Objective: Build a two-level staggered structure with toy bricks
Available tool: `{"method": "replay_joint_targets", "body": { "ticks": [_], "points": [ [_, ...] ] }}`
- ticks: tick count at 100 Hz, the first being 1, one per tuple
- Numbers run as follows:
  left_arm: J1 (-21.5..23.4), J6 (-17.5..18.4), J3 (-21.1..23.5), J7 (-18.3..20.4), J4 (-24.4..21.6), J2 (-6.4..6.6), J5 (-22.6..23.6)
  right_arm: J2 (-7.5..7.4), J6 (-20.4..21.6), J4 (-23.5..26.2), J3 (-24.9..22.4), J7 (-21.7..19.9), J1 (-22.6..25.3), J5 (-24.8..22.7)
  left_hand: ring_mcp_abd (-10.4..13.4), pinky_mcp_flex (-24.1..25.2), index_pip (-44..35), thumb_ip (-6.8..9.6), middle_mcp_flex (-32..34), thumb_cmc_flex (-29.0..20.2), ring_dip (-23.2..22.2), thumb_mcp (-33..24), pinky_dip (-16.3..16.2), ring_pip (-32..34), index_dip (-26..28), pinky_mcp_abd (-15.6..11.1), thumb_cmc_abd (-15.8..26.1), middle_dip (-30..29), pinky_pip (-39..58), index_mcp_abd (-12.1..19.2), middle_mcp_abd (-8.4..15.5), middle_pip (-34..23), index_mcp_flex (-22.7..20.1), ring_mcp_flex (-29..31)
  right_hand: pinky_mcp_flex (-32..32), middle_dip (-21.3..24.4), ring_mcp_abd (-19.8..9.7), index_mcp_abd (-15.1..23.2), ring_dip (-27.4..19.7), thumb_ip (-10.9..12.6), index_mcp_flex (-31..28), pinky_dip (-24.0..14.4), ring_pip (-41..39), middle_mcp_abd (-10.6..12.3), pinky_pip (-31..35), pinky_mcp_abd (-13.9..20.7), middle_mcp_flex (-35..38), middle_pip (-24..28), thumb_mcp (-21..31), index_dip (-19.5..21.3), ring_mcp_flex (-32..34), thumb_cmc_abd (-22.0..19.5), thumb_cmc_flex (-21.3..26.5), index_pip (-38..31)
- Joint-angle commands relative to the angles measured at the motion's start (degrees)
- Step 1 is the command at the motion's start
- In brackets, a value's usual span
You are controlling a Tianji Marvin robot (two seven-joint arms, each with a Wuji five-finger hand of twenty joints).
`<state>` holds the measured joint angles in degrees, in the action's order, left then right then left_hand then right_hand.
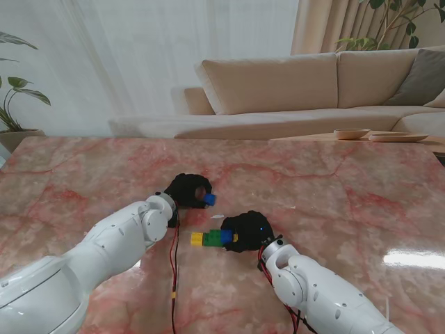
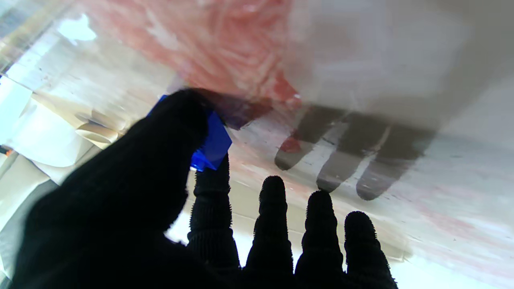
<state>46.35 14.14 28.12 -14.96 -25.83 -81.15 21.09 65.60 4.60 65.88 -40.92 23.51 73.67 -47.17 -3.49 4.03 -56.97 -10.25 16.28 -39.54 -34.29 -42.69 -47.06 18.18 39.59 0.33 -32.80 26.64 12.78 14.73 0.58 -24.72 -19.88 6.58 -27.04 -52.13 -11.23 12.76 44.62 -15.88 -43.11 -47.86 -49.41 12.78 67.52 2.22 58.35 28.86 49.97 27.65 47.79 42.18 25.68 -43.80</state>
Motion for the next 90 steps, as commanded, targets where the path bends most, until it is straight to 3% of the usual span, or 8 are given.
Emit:
{"method": "replay_joint_targets", "body": {
  "ticks": [1, 25, 41, 57, 72, 90],
  "points": [
    [1.2, -1.2, 0.3, -0.2, -2.6, 0.69, 0.0, -0.19, -0.6, -1.1, 0.5, -1.3, 1.1, -0.3, 1.0, 0.7, -6.6, -0.69, 1.3, -3.3, -0.9, 0.4, -1.3, 1.7, 1.1, -1.3, 3.6, 0.7, 0.8, 5.6, 1.5, -1.0, -4.8, 0.4, 0.5, 1.2, -0.7, 9.2, -0.2, -0.1, -4.1, -0.3, -0.2, 1.2, 1.6, 0.1, 4.1, 2.5, 4.7, 1.8, 1.3, -3.5, 4.9, -5.8],
    [6.2, -7.4, 6.0, 0.5, -15.5, 5.76, 2.2, -0.16, -0.9, -1.1, 0.9, -0.8, 0.9, -0.7, 0.9, 0.8, -6.7, -0.57, 3.5, -3.1, -0.8, 1.4, -1.9, 1.8, 0.6, -1.1, 3.9, 0.8, 1.1, 5.0, 1.1, -1.5, -8.5, 1.1, 0.5, 1.2, -0.8, 9.2, -0.2, 0.0, -4.0, -0.2, -0.1, 1.2, 1.6, 0.1, 4.0, 2.5, 4.6, 1.8, 1.2, -3.6, 4.9, -5.7],
    [11.1, -11.6, 10.9, 2.8, -25.3, 9.77, 6.0, -0.17, -1.0, -1.0, 1.0, -0.8, 0.9, -0.8, 0.3, 0.6, -5.3, -0.56, 4.6, -2.0, -0.5, 1.2, -2.4, 1.6, -0.9, -0.6, 3.8, 0.4, 1.8, 3.9, 0.7, -1.0, -10.9, 2.1, 0.5, 1.2, -0.8, 9.2, -0.2, 0.0, -4.0, -0.2, -0.1, 1.2, 1.5, 0.1, 3.9, 2.5, 4.6, 1.8, 1.1, -3.7, 4.9, -5.8],
    [17.4, -14.1, 16.8, 5.2, -34.7, 12.96, 10.1, -0.12, -1.0, -1.1, 1.4, -0.6, 0.7, -0.9, -0.1, 0.2, -4.0, -0.63, 6.7, -1.3, -0.2, 0.5, -2.0, 1.4, -2.3, 0.0, 3.3, 0.1, 2.7, 3.6, 0.5, -0.3, -13.1, 3.4, 0.5, 1.2, -0.8, 9.2, -0.2, 0.0, -3.9, -0.2, -0.1, 1.3, 1.5, 0.2, 4.0, 2.5, 4.5, 1.8, 1.1, -3.6, 4.9, -5.7],
    [23.5, -15.6, 21.7, 7.0, -42.4, 14.91, 13.4, -0.06, -1.2, -1.2, 1.6, -0.3, 0.6, -0.9, -0.5, 0.0, -3.0, -0.54, 8.7, -0.4, 0.1, -0.4, -0.7, 1.0, -2.9, 0.5, 2.7, -0.1, 3.9, 3.3, 0.1, 0.5, -14.7, 4.6, 0.5, 1.3, -0.8, 9.1, -0.3, 0.0, -3.9, -0.2, 0.0, 1.2, 1.5, 0.2, 3.9, 2.5, 4.6, 1.8, 1.0, -3.7, 4.9, -5.7],
    [28.9, -16.6, 25.5, 9.4, -49.4, 16.19, 15.3, -0.05, -1.4, -1.1, 1.8, -0.2, 0.3, -1.2, -0.8, -0.3, -1.6, -0.62, 10.6, 0.8, 0.3, -0.8, 0.6, 0.7, -4.0, 1.0, 2.2, -0.2, 5.4, 2.3, -0.1, 1.2, -16.8, 6.0, 0.6, 1.3, -0.9, 9.2, -0.3, 0.0, -3.8, -0.2, 0.0, 1.3, 1.5, 0.2, 3.8, 2.5, 4.5, 1.8, 1.0, -3.7, 4.8, -5.6]
  ]
}}
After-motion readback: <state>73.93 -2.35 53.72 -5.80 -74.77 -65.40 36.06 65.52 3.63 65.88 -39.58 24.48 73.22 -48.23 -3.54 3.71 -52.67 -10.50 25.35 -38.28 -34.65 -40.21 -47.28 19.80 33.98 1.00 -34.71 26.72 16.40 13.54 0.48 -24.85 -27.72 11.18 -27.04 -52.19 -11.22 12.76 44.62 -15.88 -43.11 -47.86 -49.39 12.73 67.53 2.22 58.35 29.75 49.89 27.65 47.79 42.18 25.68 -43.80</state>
